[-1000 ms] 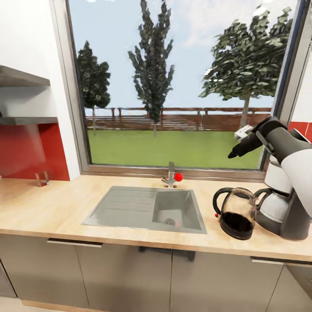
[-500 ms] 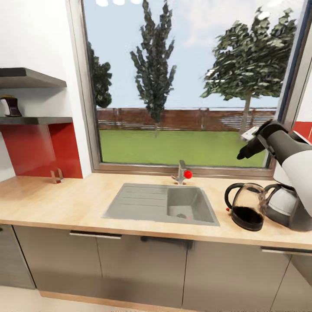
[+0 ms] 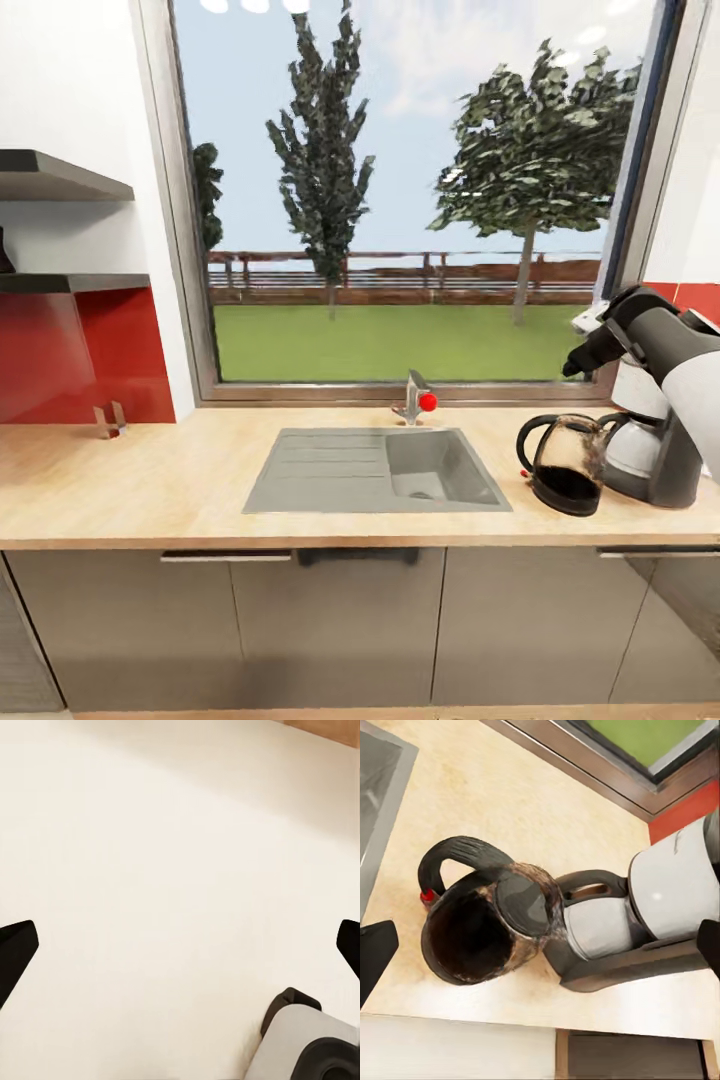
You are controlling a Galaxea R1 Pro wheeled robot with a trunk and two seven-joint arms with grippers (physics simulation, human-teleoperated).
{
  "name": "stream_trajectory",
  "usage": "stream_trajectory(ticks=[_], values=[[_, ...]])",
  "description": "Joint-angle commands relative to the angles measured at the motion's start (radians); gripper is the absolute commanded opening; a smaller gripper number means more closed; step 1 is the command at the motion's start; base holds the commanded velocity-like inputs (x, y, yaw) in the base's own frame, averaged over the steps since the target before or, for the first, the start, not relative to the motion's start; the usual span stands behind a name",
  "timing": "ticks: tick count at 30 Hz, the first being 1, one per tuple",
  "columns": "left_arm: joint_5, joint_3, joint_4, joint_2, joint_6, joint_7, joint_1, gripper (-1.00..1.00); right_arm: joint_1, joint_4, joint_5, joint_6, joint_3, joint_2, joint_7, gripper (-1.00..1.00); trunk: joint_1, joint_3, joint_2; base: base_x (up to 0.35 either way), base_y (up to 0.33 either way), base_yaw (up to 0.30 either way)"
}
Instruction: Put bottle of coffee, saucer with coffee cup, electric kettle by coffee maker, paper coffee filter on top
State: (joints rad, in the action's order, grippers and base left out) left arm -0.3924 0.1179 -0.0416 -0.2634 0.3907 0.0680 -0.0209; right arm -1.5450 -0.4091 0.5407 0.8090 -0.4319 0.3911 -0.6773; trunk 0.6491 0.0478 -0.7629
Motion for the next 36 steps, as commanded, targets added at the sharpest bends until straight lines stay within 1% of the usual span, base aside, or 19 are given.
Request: stream_trajectory(ticks=[1, 8, 10, 12, 15, 18, 22, 23, 24, 25, 27, 28, 29, 30, 31, 32, 33, 34, 36], values=[[-0.003, 0.008, -0.003, 0.0, -0.001, 0.007, -0.001, 1.0, -0.001, 0.001, 0.01, 0.001, -0.003, 0.002, -0.009, 1.0, 0.0, 0.001, -0.001, 0.0, 0.344, -0.27], [-0.003, 0.008, -0.004, 0.001, 0.0, 0.007, -0.001, 1.0, -0.001, 0.023, 0.01, -0.002, -0.002, 0.015, 0.021, 1.0, 0.0, -0.005, -0.001, 0.0, 0.344, -0.27], [-0.003, 0.008, -0.005, 0.003, 0.0, 0.007, -0.001, 1.0, -0.001, 0.03, 0.009, -0.012, -0.002, 0.028, 0.027, 1.0, 0.0, -0.007, -0.001, 0.0, 0.344, -0.27], [-0.003, 0.008, -0.004, 0.003, 0.0, 0.007, -0.001, 1.0, -0.001, 0.042, 0.009, -0.014, -0.002, 0.032, 0.032, 1.0, 0.0, -0.009, -0.001, 0.0, 0.344, -0.27], [-0.003, 0.007, -0.005, 0.001, 0.0, 0.007, -0.001, 1.0, -0.001, 0.103, 0.008, -0.051, 0.001, 0.062, 0.05, 1.0, 0.0, -0.011, -0.001, 0.0, 0.344, -0.259], [-0.002, 0.008, -0.006, 0.001, 0.0, 0.007, -0.001, 1.0, -0.001, 0.152, 0.007, -0.084, 0.003, 0.077, 0.065, 1.0, 0.0, -0.014, -0.001, 0.025, 0.344, -0.247], [-0.001, 0.008, -0.007, 0.001, 0.0, 0.007, -0.001, 1.0, -0.001, 0.211, -0.012, -0.138, 0.004, 0.105, 0.115, 1.0, 0.0, -0.017, -0.001, 0.071, 0.344, -0.244], [0.0, 0.008, -0.008, 0.001, 0.0, 0.007, -0.001, 1.0, -0.001, 0.262, -0.042, -0.169, 0.004, 0.13, 0.157, 1.0, 0.0, -0.018, -0.001, 0.086, 0.343, -0.24], [0.003, 0.008, -0.015, 0.002, 0.0, 0.007, -0.001, 1.0, -0.001, 0.362, -0.104, -0.242, 0.003, 0.17, 0.212, 1.0, 0.0, -0.019, -0.001, 0.089, 0.332, -0.186], [0.005, 0.007, -0.019, 0.003, 0.0, 0.007, -0.001, 1.0, -0.001, 0.395, -0.121, -0.273, 0.003, 0.181, 0.231, 1.0, 0.0, -0.02, -0.001, 0.09, 0.325, -0.172], [0.006, 0.007, -0.021, 0.005, 0.0, 0.007, -0.001, 1.0, 0.011, 0.421, -0.137, -0.308, 0.003, 0.196, 0.26, 1.0, 0.0, -0.021, -0.001, 0.09, 0.312, -0.161], [0.008, 0.006, -0.023, 0.006, 0.0, 0.007, -0.001, 1.0, 0.051, 0.434, -0.151, -0.327, 0.003, 0.217, 0.286, 1.0, 0.0, -0.022, -0.001, 0.09, 0.284, -0.148], [0.01, 0.005, -0.025, 0.006, 0.0, 0.007, -0.001, 1.0, 0.097, 0.441, -0.182, -0.338, 0.003, 0.237, 0.312, 1.0, 0.0, -0.022, -0.001, 0.086, 0.268, -0.144], [0.01, 0.005, -0.025, 0.006, 0.0, 0.007, -0.001, 1.0, 0.111, 0.442, -0.196, -0.34, 0.003, 0.244, 0.321, 1.0, 0.0, -0.023, -0.001, 0.085, 0.263, -0.143], [0.011, 0.004, -0.024, 0.006, 0.0, 0.007, -0.001, 1.0, 0.136, 0.444, -0.231, -0.343, 0.004, 0.261, 0.338, 1.0, 0.0, -0.024, -0.001, 0.076, 0.254, -0.142], [0.011, 0.003, -0.024, 0.006, 0.0, 0.007, -0.001, 1.0, 0.148, 0.445, -0.249, -0.344, 0.004, 0.27, 0.346, 1.0, 0.0, -0.024, -0.001, 0.066, 0.249, -0.141], [0.012, 0.002, -0.024, 0.006, 0.001, 0.007, -0.001, 1.0, 0.172, 0.446, -0.287, -0.346, 0.004, 0.29, 0.358, 1.0, 0.0, -0.025, -0.001, 0.042, 0.237, -0.138], [0.012, 0.001, -0.024, 0.006, 0.001, 0.007, -0.001, 1.0, 0.185, 0.447, -0.304, -0.347, 0.004, 0.299, 0.363, 1.0, 0.0, -0.026, -0.001, 0.034, 0.23, -0.137], [0.013, -0.002, -0.024, 0.007, 0.002, 0.007, -0.001, 1.0, 0.262, 0.448, -0.364, -0.352, 0.004, 0.33, 0.374, 1.0, 0.0, -0.027, -0.001, 0.018, 0.183, -0.131]])
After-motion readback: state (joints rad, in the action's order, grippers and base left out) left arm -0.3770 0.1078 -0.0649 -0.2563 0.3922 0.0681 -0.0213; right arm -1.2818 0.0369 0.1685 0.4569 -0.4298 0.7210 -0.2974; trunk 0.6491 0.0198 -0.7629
